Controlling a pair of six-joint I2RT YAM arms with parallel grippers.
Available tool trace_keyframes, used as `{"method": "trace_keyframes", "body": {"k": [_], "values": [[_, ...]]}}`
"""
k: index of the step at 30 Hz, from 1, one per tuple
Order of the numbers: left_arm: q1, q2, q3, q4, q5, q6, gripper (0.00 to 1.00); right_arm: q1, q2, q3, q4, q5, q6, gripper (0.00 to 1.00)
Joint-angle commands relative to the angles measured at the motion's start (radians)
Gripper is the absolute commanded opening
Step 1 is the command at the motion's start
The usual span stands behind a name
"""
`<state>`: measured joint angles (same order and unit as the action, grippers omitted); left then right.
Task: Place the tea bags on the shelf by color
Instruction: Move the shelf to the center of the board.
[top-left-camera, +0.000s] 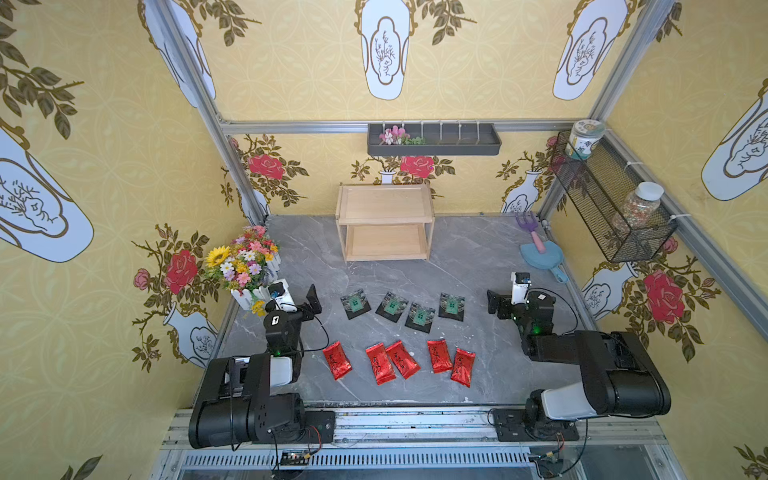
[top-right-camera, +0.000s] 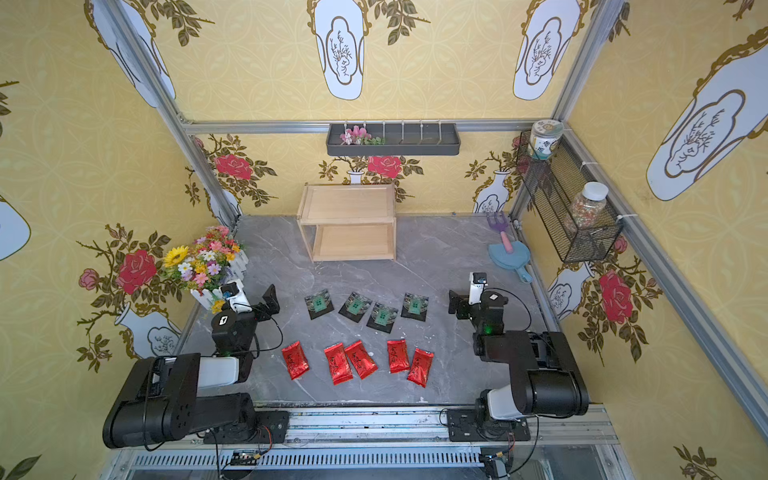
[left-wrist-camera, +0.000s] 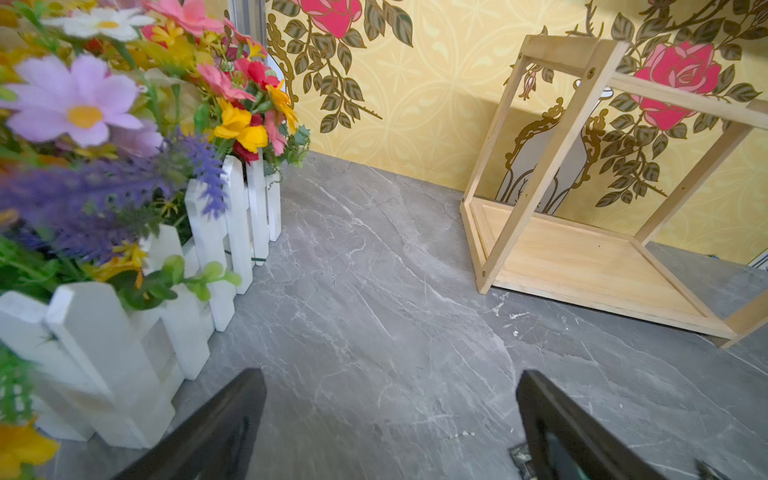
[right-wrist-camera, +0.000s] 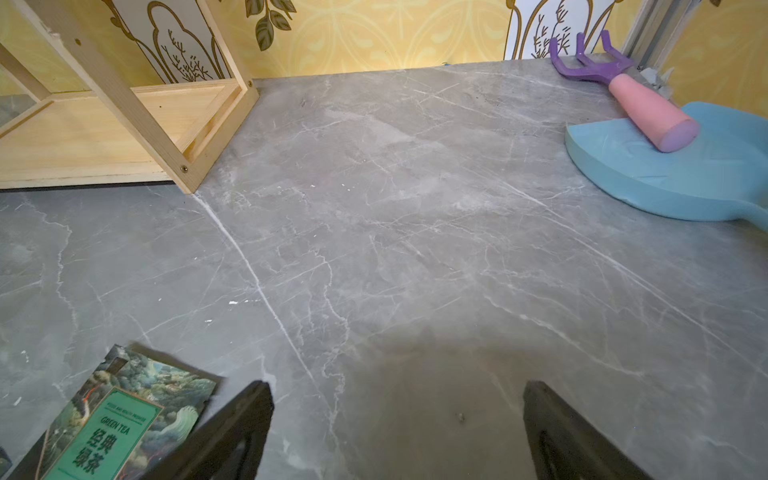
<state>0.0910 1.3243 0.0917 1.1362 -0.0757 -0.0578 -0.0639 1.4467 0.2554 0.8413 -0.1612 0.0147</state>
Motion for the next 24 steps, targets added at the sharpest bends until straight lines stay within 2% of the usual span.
{"method": "trace_keyframes", "body": {"k": [1, 24], "values": [[0.000, 0.000, -0.004, 0.022, -0.006, 0.002, 1.00, 0.002, -0.004, -0.002, 0.039, 0.003, -0.007, 0.97], [0.000, 0.000, -0.006, 0.023, -0.007, 0.003, 1.00, 0.004, -0.006, -0.008, 0.046, 0.054, 0.013, 0.97]]}}
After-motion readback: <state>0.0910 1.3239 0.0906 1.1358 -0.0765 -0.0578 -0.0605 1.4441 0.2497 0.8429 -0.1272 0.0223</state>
